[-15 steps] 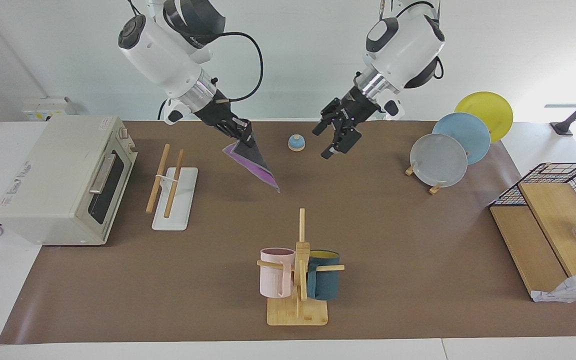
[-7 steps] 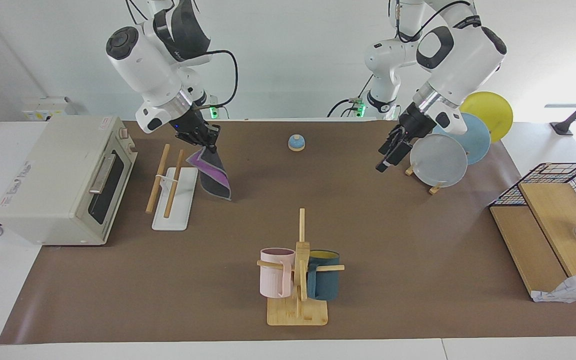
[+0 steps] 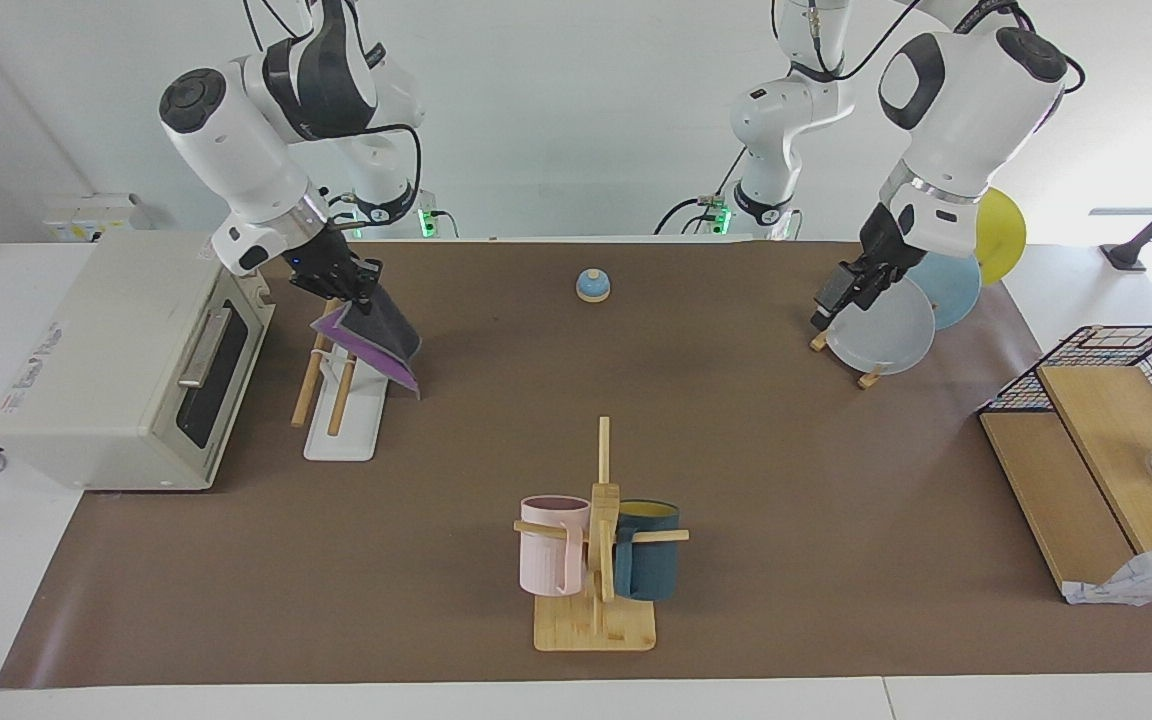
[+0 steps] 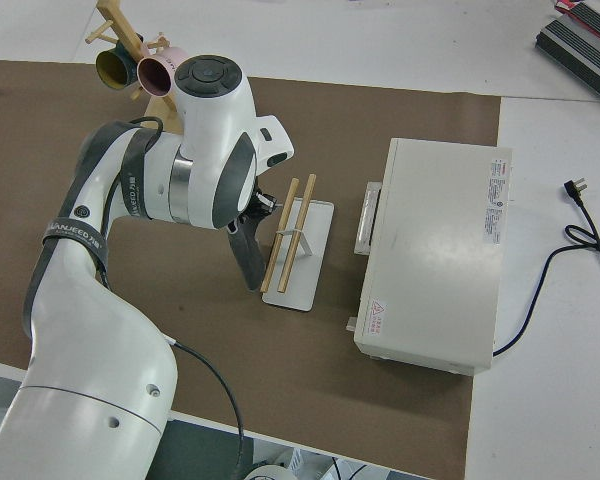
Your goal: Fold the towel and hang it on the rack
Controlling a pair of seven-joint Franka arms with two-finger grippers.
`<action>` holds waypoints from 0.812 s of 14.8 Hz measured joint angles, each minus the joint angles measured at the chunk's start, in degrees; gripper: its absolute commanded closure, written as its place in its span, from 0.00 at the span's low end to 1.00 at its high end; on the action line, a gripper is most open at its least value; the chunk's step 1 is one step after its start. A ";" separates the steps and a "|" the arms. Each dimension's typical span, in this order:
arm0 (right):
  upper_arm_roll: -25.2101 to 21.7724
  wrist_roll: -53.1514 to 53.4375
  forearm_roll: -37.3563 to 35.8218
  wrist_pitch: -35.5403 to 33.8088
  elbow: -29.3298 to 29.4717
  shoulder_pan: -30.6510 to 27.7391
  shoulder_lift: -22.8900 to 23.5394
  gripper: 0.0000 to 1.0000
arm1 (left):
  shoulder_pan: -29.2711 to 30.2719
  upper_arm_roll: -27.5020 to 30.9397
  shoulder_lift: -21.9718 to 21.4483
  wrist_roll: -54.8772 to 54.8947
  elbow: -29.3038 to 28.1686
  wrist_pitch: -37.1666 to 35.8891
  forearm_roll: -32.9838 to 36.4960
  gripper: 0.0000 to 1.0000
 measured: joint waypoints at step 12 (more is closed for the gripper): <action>-0.10 -14.43 -5.70 0.00 -0.29 -6.53 -0.12 1.00 | -21.95 22.59 6.00 23.93 16.29 -19.52 9.65 0.00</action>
